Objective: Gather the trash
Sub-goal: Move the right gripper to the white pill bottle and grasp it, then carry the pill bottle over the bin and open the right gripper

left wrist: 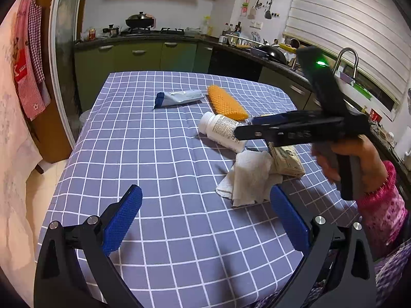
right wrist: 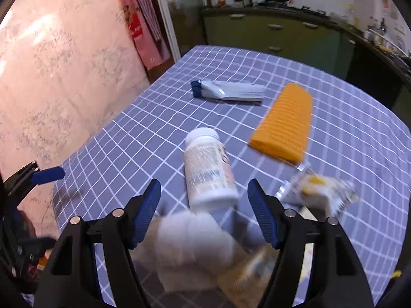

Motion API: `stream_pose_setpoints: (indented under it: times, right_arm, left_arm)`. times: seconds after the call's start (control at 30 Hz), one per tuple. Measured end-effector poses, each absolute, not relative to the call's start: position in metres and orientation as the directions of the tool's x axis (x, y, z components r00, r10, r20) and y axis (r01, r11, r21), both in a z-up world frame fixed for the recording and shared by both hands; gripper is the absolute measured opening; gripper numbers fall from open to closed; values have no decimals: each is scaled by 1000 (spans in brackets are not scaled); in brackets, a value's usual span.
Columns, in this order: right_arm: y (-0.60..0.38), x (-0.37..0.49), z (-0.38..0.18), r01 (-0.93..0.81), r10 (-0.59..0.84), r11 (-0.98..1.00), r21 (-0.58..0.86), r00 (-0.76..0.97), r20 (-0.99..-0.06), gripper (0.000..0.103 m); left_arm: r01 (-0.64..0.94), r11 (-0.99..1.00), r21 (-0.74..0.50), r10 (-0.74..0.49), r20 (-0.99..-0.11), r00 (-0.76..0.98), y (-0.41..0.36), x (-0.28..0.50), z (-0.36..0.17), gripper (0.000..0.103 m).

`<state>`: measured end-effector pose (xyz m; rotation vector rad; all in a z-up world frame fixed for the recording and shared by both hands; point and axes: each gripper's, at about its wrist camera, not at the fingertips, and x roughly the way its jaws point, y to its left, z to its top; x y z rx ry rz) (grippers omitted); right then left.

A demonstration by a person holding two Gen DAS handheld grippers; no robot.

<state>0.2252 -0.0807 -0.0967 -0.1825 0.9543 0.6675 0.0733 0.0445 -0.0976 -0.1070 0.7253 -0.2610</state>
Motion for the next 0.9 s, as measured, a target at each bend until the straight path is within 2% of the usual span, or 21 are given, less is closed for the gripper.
stream_pose_setpoints:
  times: [0.17,0.27,0.37,0.4,0.43,0.9]
  right_arm:
    - [-69,241,-112,-593,415,795,129,377,-828,66]
    - [-67,245,-119,-590,401,798,122,369,-838,62]
    - [-62,248,-124,-596,387,795,109,362,-848,55]
    - [-61,248,-125,-598,381,795,102,362,-851,48]
    - [-60,249,-126,-598,378,796,97,366,-850,45]
    - [-88,220,-82,-591,474,791,158,430,-768,45]
  left_arm:
    - [200,962,-185,-273,-642,716,46,73,-99,98]
    - [201,961,-188,-275,-646,712,46,75,-101,98]
    - [202,960,-192,-278,-649,708,45,76,-102,98]
    - [203,960,-192,-279,-649,708,45,77,-103,98]
    - [204,960,-193,-281,-649,707,45,77,-103,98]
    - [219,959,-180,-283,-650,705,38,77,-102,98]
